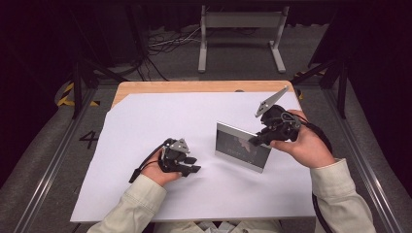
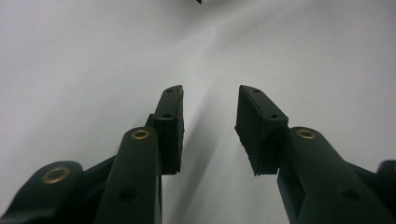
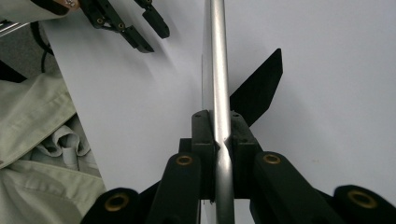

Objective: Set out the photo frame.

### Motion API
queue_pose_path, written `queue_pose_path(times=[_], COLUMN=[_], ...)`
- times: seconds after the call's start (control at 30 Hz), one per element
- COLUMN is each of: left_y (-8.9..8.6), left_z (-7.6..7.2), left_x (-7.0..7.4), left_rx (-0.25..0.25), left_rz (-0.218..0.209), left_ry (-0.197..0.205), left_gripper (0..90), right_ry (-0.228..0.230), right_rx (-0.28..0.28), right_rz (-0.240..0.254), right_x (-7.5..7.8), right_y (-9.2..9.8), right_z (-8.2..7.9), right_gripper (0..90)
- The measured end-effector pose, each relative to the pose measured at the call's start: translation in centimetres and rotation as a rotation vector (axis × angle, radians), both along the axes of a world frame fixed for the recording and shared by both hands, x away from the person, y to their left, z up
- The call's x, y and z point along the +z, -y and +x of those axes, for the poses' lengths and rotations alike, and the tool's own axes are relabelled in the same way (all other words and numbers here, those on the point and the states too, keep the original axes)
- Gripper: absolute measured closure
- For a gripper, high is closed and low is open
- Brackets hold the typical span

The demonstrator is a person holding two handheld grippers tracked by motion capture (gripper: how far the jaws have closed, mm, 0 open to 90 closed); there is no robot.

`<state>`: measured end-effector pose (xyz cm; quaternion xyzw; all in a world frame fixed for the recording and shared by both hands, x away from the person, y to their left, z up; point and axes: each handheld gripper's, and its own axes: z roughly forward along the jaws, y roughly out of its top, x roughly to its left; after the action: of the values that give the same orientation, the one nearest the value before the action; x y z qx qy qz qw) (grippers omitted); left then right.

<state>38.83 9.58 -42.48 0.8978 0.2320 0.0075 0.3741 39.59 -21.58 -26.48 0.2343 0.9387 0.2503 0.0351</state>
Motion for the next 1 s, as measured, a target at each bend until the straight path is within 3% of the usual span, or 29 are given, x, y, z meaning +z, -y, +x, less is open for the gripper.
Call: queue_pose_path(times=[0.47, 0.73, 1.0], left_y=[-3.1, -3.2, -3.2], left_z=[0.0, 0.2, 0.3], left_x=[0.4, 0.4, 0.4], left_rx=[0.091, 0.094, 0.093], left_rz=[-0.013, -0.017, -0.023], left_ry=[-0.016, -0.018, -0.023], left_gripper=[62.3, 61.8, 61.3], right_ry=[0.03, 0.052, 0.043], right_rx=[0.168, 0.259, 0.299], right_rz=[-0.005, 0.004, -0.006], right_x=[-0.1, -0.9, -1.7], right_y=[-1.9, -1.9, -1.9], right_z=[1.6, 2.5, 3.2], right_gripper=[84.0, 84.0, 84.0])
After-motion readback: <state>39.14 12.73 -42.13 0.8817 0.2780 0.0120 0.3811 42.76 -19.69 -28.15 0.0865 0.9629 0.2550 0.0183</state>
